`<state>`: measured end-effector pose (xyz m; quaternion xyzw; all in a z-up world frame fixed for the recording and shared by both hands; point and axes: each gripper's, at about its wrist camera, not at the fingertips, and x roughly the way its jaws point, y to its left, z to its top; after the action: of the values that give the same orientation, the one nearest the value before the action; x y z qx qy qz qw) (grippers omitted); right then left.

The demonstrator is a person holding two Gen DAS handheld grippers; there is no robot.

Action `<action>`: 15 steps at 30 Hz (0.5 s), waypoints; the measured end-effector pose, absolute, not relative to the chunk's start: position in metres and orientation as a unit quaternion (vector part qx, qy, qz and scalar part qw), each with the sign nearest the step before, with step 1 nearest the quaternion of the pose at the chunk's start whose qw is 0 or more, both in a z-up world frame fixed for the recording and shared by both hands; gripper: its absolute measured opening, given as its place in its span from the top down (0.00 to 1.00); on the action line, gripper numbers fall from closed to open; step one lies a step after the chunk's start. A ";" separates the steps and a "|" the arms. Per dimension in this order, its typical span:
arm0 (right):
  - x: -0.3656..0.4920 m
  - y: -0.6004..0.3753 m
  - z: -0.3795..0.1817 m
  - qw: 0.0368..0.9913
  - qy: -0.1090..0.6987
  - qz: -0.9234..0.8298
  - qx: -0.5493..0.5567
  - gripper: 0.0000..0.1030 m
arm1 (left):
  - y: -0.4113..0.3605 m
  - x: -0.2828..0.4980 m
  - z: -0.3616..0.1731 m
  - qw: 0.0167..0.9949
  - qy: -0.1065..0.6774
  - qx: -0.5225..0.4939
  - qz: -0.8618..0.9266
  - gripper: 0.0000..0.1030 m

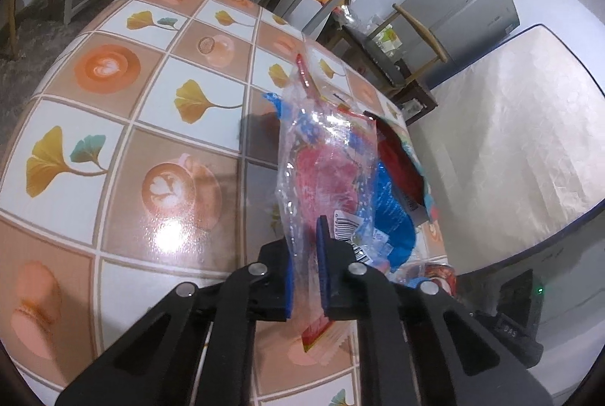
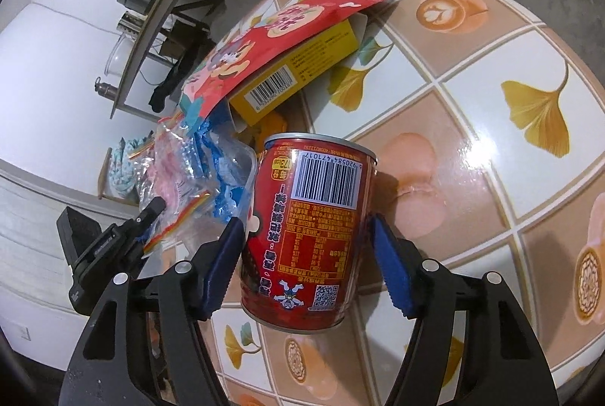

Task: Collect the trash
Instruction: 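Grasp the red can with the right gripper while the left gripper grasps the clear plastic bag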

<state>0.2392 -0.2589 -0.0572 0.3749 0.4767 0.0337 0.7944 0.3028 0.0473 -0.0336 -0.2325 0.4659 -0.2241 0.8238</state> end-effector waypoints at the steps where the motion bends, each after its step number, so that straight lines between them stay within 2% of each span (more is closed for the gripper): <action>1: 0.237 -0.259 -0.057 0.794 0.476 0.034 0.376 0.38 | 0.049 0.301 -0.032 0.824 0.462 -0.239 -0.226 0.92; 15: 0.218 -0.269 -0.046 0.799 0.453 0.043 0.393 0.38 | 0.077 0.274 -0.008 0.805 0.409 -0.333 -0.272 0.97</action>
<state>0.2178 -0.2688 -0.0461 0.3930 0.4534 0.0427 0.7989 0.2737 0.0769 -0.0076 -0.3330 0.4091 -0.2719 0.8048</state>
